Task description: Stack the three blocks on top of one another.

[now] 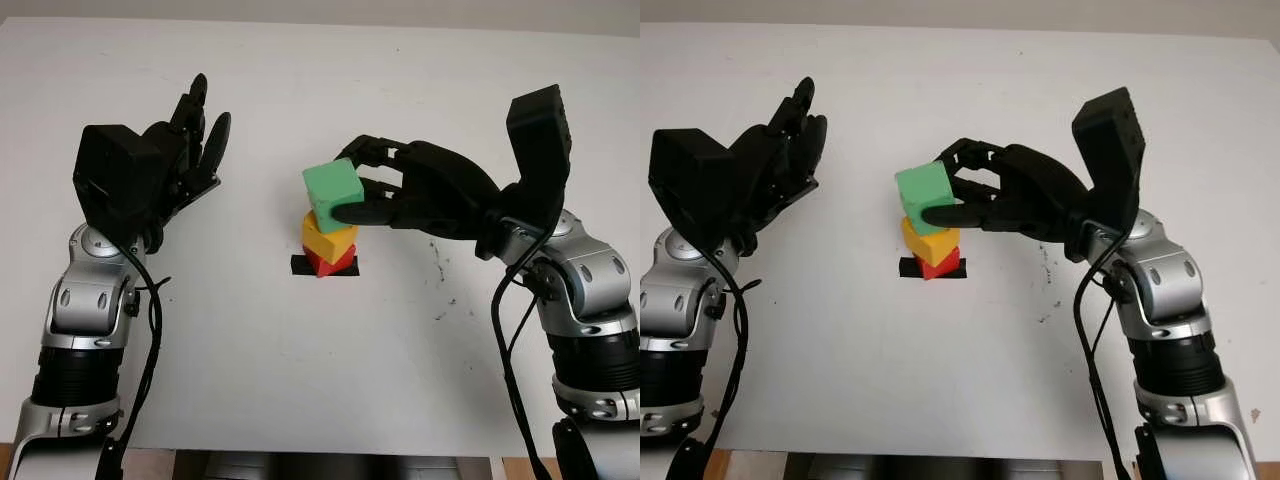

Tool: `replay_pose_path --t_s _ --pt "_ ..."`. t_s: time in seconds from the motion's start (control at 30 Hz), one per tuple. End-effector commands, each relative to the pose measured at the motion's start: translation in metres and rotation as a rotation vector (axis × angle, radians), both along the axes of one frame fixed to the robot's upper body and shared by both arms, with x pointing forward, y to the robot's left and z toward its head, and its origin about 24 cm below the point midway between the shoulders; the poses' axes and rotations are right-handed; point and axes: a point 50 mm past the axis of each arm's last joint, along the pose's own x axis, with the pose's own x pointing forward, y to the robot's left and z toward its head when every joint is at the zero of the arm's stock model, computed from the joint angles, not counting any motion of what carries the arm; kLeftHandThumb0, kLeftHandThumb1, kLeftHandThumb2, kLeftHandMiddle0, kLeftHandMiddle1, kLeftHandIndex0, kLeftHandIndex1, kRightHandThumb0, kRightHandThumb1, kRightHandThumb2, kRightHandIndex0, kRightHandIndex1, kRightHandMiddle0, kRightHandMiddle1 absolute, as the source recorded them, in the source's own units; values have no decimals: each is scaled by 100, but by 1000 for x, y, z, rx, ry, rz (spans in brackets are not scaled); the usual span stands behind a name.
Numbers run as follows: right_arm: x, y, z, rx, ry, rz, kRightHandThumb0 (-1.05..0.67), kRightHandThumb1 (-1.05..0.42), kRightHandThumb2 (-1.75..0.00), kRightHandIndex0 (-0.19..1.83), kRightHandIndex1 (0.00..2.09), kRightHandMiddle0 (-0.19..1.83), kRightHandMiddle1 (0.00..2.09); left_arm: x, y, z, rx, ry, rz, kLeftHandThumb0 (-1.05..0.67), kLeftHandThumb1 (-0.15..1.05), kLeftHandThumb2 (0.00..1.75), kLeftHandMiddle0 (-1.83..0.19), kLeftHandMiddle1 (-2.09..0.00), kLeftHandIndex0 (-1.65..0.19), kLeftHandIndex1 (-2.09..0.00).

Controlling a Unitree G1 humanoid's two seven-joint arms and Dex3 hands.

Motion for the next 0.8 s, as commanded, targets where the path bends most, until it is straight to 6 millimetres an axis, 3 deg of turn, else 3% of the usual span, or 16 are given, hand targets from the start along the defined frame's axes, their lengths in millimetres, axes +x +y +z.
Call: replay_pose_path --t_s 0.0,0.57,0.73,0.77 --pt "-3 1 -2 -9 -21 1 -49 -95 -5 20 7 31 171 -3 4 3 6 -12 7 -79 105 69 19 0 19 0" --pt "-5 -4 -3 -17 -18 -38 -48 -91 -5 16 5 22 161 -2 4 4 9 -15 6 -79 105 67 19 -1 19 0" --pt "-11 -6 3 -9 -7 -36 -64 -86 -5 3 2 -7 121 -2 5 4 19 -15 7 -78 105 67 19 -1 19 0" --pt "-12 -6 4 -6 -13 -27 -68 -86 -5 -3 3 -12 91 -2 5 4 21 -12 8 -79 105 67 19 -1 19 0"
